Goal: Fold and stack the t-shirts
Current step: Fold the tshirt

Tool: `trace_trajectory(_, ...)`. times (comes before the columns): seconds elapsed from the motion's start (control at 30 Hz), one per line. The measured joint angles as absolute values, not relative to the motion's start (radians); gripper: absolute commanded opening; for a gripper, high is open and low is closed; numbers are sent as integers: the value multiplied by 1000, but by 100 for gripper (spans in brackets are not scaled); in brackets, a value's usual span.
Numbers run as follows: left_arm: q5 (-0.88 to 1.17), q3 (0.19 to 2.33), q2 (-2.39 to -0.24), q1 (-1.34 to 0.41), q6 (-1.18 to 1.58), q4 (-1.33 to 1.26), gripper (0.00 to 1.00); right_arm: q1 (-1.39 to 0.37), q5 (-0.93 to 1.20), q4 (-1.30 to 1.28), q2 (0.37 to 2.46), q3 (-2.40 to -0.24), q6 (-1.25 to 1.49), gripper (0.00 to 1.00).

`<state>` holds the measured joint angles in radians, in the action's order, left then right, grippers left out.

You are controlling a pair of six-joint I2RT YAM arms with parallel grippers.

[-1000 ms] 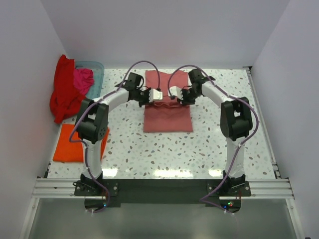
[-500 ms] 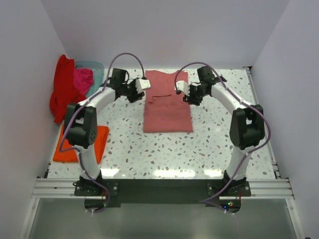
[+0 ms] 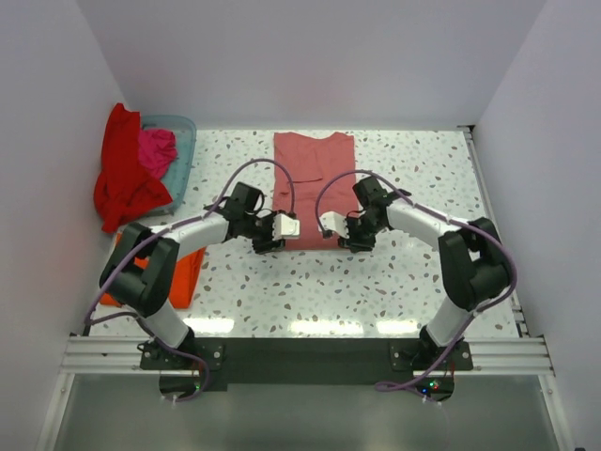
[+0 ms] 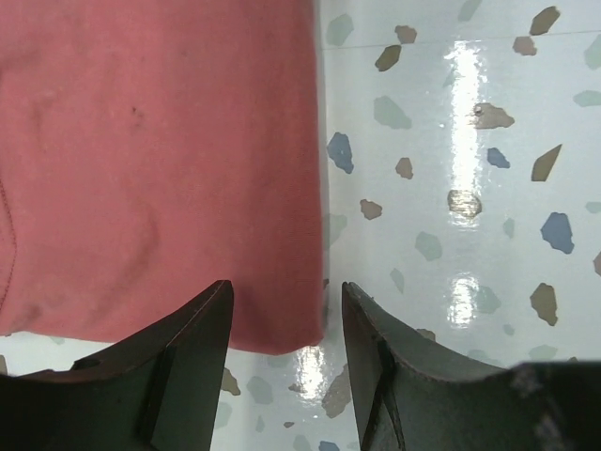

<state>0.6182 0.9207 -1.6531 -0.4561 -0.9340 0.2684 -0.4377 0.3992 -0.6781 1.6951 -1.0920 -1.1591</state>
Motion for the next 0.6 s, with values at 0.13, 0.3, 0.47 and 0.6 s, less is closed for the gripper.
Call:
trace_trajectory(0.13, 600, 920, -1679, -454, -939, 244, 55, -434, 377, -630, 1746, -1090, -1159, 36)
trace_trajectory(0.3, 591, 920, -1720, -454, -960, 234, 52, -433, 358, -596, 1776, -1089, -1168, 34)
trace_trajectory(0.47, 591, 929, -1740, -454, -999, 252, 43, -433, 356, -589, 1776, -1085, -1174, 34)
trace_trajectory(0.6, 586, 929, -1740, -454, -1034, 263, 23, -433, 356, -567, 1760, -1060, -1187, 17)
